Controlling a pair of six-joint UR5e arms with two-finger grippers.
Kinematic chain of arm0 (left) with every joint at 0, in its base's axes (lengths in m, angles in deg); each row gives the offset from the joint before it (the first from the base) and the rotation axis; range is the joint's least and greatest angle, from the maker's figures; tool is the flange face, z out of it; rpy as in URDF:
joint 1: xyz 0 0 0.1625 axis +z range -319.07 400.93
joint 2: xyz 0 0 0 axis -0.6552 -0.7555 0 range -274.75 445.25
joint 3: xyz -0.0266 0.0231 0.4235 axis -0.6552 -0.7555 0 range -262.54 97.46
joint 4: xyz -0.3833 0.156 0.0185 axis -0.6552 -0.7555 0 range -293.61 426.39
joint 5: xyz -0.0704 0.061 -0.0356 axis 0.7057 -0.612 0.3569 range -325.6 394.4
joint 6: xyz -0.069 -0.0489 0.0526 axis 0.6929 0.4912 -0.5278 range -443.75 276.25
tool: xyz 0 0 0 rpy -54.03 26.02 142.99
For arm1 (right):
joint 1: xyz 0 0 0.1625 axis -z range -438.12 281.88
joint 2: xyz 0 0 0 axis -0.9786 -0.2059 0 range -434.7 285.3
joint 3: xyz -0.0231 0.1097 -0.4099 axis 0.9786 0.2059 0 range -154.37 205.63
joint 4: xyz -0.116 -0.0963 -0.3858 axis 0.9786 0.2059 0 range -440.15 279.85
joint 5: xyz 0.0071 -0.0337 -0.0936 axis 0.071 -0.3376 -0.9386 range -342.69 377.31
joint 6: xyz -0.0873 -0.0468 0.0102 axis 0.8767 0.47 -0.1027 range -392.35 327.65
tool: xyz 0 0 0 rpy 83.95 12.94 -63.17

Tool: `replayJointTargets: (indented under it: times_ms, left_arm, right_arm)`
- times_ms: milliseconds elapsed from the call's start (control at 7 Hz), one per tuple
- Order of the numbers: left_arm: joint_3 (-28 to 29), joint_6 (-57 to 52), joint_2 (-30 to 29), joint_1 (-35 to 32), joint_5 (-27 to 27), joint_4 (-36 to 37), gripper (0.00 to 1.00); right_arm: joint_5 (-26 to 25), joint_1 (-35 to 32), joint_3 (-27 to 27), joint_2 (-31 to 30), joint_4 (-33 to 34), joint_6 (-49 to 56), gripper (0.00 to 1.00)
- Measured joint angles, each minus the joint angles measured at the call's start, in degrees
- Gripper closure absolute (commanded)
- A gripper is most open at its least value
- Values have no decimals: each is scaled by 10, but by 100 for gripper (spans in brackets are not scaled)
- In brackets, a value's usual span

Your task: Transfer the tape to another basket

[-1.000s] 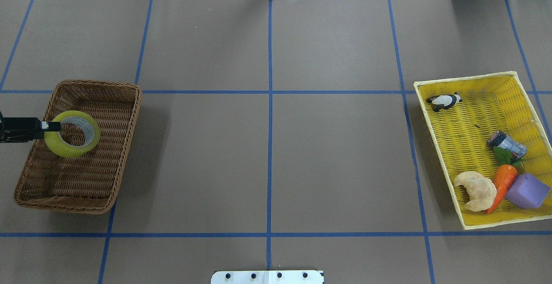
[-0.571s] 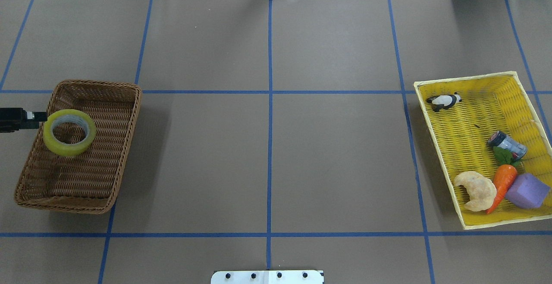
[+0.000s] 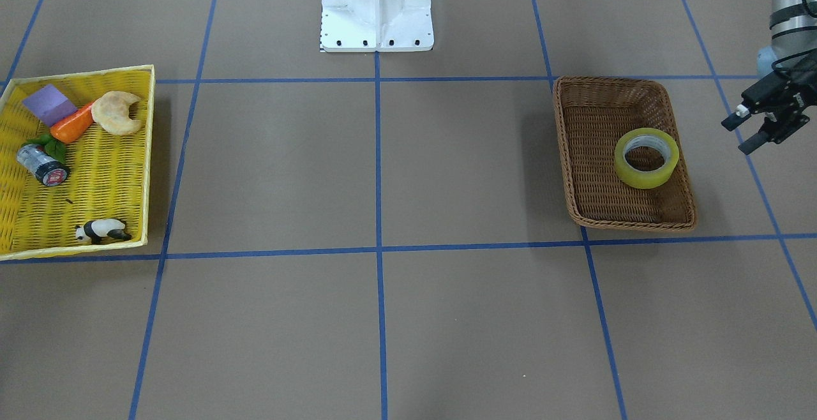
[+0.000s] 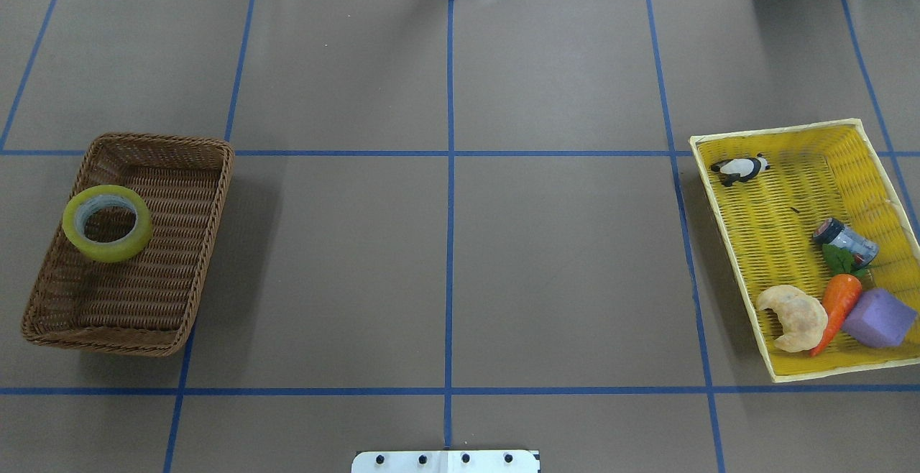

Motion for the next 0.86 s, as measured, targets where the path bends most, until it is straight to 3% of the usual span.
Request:
replayJointTargets:
  times_ms: [286, 857]
  left_arm:
    - [-2, -207, -5, -62, -5, 115, 2]
    - [-23, -603, -12, -130, -90, 440, 2]
  right_arm:
    - [0, 0, 1, -1, 1, 1, 0]
    - [-1, -12, 5, -16, 1, 1, 0]
